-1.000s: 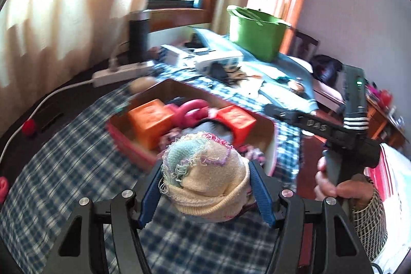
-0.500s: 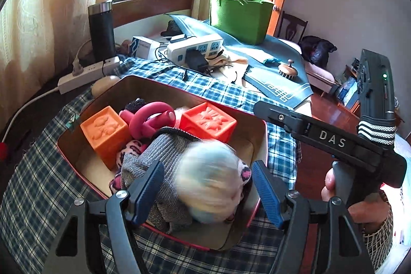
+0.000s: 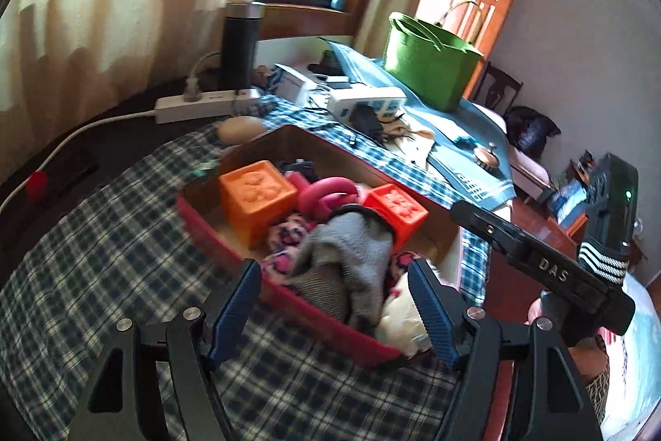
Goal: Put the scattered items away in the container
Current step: 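Move both tools back from the tray toward the remaining toys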
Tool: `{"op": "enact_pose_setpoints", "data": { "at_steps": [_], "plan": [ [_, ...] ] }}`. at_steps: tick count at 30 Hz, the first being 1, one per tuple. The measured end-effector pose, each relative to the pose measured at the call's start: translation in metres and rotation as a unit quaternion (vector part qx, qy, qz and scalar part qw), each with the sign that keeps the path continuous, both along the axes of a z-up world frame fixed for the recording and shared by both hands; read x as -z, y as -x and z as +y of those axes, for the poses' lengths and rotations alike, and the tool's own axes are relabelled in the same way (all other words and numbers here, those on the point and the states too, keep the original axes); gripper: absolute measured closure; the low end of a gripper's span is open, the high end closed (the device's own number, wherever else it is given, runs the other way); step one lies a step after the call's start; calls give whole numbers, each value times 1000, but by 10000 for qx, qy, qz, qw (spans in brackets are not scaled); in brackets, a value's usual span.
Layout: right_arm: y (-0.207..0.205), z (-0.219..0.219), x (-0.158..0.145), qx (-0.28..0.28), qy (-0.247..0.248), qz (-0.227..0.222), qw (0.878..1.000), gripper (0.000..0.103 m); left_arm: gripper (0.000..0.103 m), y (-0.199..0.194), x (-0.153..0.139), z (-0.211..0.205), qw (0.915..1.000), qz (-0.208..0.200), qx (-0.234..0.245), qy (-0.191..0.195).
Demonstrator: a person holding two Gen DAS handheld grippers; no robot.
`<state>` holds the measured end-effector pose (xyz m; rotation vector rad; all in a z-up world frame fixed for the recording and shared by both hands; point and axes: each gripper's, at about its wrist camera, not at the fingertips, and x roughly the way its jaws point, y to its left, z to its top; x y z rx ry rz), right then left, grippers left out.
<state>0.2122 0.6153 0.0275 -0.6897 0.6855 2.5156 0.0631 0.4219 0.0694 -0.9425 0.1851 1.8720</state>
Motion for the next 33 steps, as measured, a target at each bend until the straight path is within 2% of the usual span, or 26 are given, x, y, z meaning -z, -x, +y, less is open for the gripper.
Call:
{"op": "enact_pose_setpoints", "data": {
  "at_steps": [6, 13, 21, 26, 29, 33],
  "plan": [
    [13, -26, -1, -309, -282, -189, 9989, 32, 28, 21, 8, -37, 9985, -103, -519, 102],
    [23, -37, 15, -167, -849, -864, 9925, 32, 28, 33, 16, -71, 9963, -274, -811, 99],
    [30, -47, 8, -11, -1204, -1167, 9858, 30, 28, 45, 19, -110, 9927, -243, -1172, 133],
    [34, -65, -15, -79, -1136, -765, 9905, 30, 28, 64, 25, -147, 9842, -355, -1729, 151],
    [47, -89, -29, -441, -1080, -483, 9920, 29, 28, 75, 28, -169, 9776, -437, -2050, 193],
    [73, -128, -38, -1017, -1209, -351, 9868, 25, 28, 85, 30, -202, 9699, -435, -2388, 206]
  ]
}}
